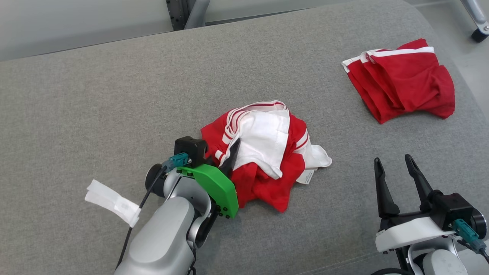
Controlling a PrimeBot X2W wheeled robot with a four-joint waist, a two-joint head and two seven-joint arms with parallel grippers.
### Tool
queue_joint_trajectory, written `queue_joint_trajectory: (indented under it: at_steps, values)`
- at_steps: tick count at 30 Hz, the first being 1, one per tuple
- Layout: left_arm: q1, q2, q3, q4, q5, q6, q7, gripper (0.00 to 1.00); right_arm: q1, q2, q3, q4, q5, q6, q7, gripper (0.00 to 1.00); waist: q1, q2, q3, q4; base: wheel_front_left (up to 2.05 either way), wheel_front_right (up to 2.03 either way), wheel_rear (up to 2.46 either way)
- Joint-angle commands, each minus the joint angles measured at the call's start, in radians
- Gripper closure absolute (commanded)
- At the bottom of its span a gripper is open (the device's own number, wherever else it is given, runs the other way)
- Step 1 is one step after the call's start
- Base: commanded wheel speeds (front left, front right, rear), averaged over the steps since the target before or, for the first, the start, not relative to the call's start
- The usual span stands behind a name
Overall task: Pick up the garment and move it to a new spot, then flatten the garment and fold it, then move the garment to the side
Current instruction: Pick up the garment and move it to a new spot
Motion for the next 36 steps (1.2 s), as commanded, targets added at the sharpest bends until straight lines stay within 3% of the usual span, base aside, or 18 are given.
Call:
queue_joint_trajectory:
  at_steps: [1,2,4,5,6,11,19,21,23,28,36]
  values:
    - [-0.017,0.001,-0.004,0.027,-0.003,-0.009,-0.02,1.0,-0.002,-0.002,-0.003,0.001,0.0,-0.001,-0.002,0.0,0.0,0.0,-0.001,0.003,0.0,0.0,0.0]
    - [-0.025,0.001,-0.005,0.055,-0.01,-0.01,-0.035,1.0,-0.001,-0.002,-0.002,0.002,-0.002,-0.001,-0.002,0.0,0.0,0.0,-0.001,0.005,0.0,0.0,0.0]
    - [-0.042,0.001,-0.017,0.095,-0.021,-0.017,-0.065,0.56,-0.004,-0.002,-0.002,0.005,-0.005,-0.001,-0.002,0.0,0.0,0.0,-0.004,0.008,0.0,0.0,0.0]
    - [-0.044,0.0,-0.022,0.105,-0.037,-0.017,-0.075,0.09,-0.003,-0.002,-0.002,0.007,-0.006,-0.001,-0.002,0.0,0.0,0.0,-0.007,0.011,0.0,0.0,0.0]
    - [-0.048,0.0,-0.028,0.109,-0.046,-0.015,-0.088,0.0,-0.001,-0.002,-0.004,0.008,-0.007,-0.001,-0.002,0.0,0.0,0.0,-0.012,0.014,0.0,0.0,0.0]
    - [0.018,0.01,-0.014,0.054,-0.054,0.01,-0.221,0.0,0.038,-0.002,-0.008,0.009,-0.015,-0.001,-0.002,0.0,0.0,0.0,-0.078,0.03,0.0,0.0,0.0]
    - [0.246,0.124,0.08,-0.176,0.059,0.066,-0.241,0.0,0.097,-0.014,-0.034,-0.013,-0.027,-0.001,-0.002,0.0,0.0,0.0,-0.154,0.074,0.0,0.0,0.0]
    - [0.376,0.172,0.142,-0.254,0.124,0.098,-0.24,0.0,0.12,-0.016,-0.052,-0.024,-0.03,-0.001,-0.002,0.0,0.0,0.0,-0.172,0.101,0.0,0.0,0.0]
    - [0.439,0.178,0.194,-0.309,0.15,0.105,-0.24,0.0,0.132,-0.021,-0.063,-0.029,-0.032,-0.001,-0.002,0.0,0.0,0.0,-0.178,0.124,0.0,0.0,0.0]
    - [0.593,0.162,0.322,-0.39,0.212,0.076,-0.24,0.0,0.159,-0.036,-0.085,-0.038,-0.037,-0.001,-0.002,0.0,0.0,0.0,-0.193,0.182,0.0,0.0,0.0]
    - [0.718,0.096,0.494,-0.414,0.278,-0.02,-0.24,0.0,0.188,-0.066,-0.098,-0.017,-0.048,-0.001,-0.002,0.0,0.0,0.0,-0.216,0.24,0.0,0.0,0.0]
